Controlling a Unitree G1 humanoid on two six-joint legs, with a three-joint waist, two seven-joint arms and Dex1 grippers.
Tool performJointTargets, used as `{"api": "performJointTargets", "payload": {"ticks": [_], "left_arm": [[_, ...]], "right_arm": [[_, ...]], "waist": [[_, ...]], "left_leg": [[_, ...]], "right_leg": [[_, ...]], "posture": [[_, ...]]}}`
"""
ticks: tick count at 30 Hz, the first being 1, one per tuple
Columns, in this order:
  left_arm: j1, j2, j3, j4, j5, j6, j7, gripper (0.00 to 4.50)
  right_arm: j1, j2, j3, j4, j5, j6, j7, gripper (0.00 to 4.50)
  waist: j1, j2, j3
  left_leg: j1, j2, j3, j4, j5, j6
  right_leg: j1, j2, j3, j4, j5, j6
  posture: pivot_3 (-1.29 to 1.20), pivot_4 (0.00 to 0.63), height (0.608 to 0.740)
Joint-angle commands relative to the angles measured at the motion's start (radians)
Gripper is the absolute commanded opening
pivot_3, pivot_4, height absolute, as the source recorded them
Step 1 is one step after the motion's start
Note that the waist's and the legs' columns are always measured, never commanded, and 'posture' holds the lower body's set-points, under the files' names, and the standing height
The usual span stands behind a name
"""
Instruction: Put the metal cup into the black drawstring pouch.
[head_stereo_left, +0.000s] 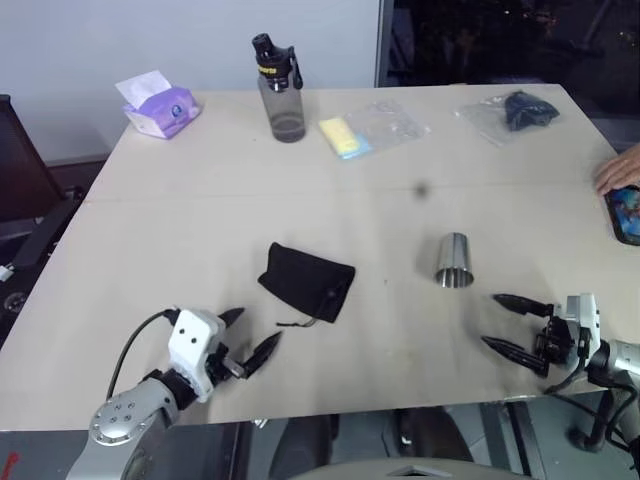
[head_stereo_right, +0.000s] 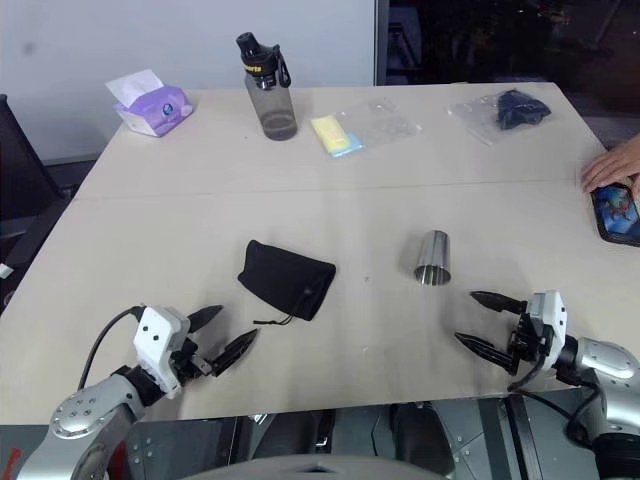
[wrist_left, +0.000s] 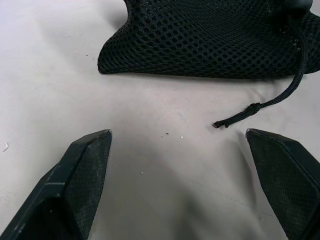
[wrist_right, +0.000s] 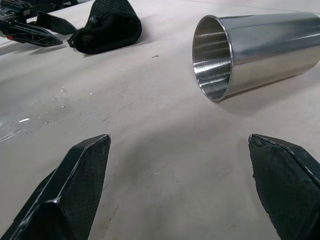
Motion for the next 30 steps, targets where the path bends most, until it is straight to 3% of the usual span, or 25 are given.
{"api": "performJointTargets", "payload": {"ticks": [1,18,25,30], "left_arm": [[0.022,0.016,0.022,-0.026,-0.012,-0.006,-0.022,4.45],[0.041,0.041,0.009,-0.091,-0.074,0.040,-0.061,4.45],[-0.082,0.046,-0.070,-0.203,-0.119,0.158,-0.025,4.45],[-0.205,0.048,-0.224,-0.237,-0.078,0.318,0.054,4.45]], "right_arm": [[-0.004,0.001,-0.019,-0.032,0.032,-0.002,0.012,4.47],[-0.001,0.007,-0.016,-0.078,0.058,0.023,0.007,4.47],[0.012,0.004,-0.007,-0.118,0.069,0.040,0.016,4.47],[0.032,-0.009,-0.003,-0.166,0.070,0.076,0.017,4.47]], "waist": [[0.000,0.000,0.000],[0.000,0.000,0.000],[0.003,0.000,0.001],[0.001,0.000,0.001]], "left_leg": [[0.000,0.000,0.000,0.000,0.000,0.000],[-0.001,0.000,0.000,0.000,0.000,0.000],[-0.001,0.000,0.000,0.001,0.000,0.000],[-0.001,0.000,0.000,0.001,0.000,0.000]], "right_leg": [[0.000,0.000,0.000,0.000,0.000,0.000],[-0.001,0.000,0.000,0.000,0.000,0.000],[0.000,0.000,-0.001,0.000,0.000,0.000],[0.000,0.001,-0.001,0.000,0.000,0.000]], "posture": [[0.00,0.150,0.740],[0.00,0.150,0.740],[0.00,0.150,0.740],[0.00,0.150,0.740]]}}
